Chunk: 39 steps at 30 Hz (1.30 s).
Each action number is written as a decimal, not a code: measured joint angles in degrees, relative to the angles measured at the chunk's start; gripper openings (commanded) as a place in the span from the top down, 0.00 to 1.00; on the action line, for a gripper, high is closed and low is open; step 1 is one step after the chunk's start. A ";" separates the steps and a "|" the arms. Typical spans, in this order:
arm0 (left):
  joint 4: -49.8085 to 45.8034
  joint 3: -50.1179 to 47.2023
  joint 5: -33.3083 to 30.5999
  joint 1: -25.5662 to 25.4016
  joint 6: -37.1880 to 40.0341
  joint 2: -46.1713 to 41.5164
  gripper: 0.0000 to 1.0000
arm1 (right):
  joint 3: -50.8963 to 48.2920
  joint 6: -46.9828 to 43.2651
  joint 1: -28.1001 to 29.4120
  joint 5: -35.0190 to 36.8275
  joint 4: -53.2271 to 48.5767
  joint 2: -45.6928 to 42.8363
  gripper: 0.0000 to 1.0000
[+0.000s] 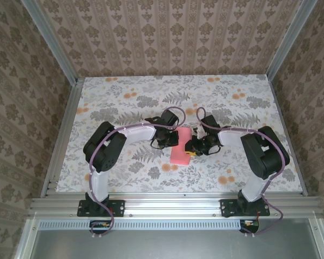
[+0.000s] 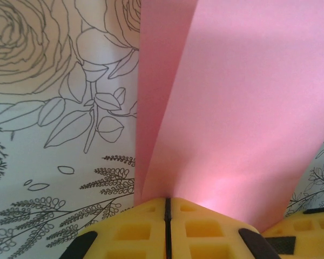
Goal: Fold a paper plane with a square sheet of paper (pick it up from the middle)
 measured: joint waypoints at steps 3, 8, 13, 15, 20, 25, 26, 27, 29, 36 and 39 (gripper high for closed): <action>-0.13 0.09 -0.02 -0.02 0.00 0.00 0.90 | -0.39 0.35 0.00 -1.70 0.48 -2.21 0.77; -0.17 0.15 -0.07 -0.11 0.00 0.00 0.91 | -3.28 1.86 0.00 -4.39 3.56 -4.57 0.77; -0.28 0.22 -0.26 -0.28 0.02 0.00 0.90 | -6.10 2.43 0.02 -4.79 5.62 -2.67 0.77; -0.31 0.26 -0.26 -0.31 0.04 0.02 0.91 | -6.64 2.43 -0.02 -5.31 6.34 -1.60 0.77; -0.35 0.31 -0.24 -0.31 0.24 0.07 0.90 | -6.58 1.95 -0.26 -5.51 6.34 -1.53 0.78; -0.37 0.31 -0.24 -0.31 0.44 0.09 0.91 | -6.60 1.75 0.02 -4.74 4.70 -3.15 0.77; -0.37 0.31 -0.26 -0.31 0.44 0.09 0.90 | -6.60 1.75 0.04 -4.76 4.42 -3.78 0.77; -0.39 0.33 -0.26 -0.31 0.44 0.09 0.90 | -6.60 1.79 0.15 -4.76 4.33 -4.33 0.77; -0.55 0.42 -0.26 -0.31 0.46 0.11 0.90 | -6.62 1.97 0.35 -4.85 4.46 -5.38 0.77; -0.59 0.48 -0.24 -0.31 0.63 0.13 0.90 | -9.68 3.48 1.05 -5.42 6.80 -5.09 0.77; -0.68 0.52 -0.24 -0.31 0.85 0.13 0.90 | -10.36 3.48 0.85 -5.73 7.78 -4.44 0.77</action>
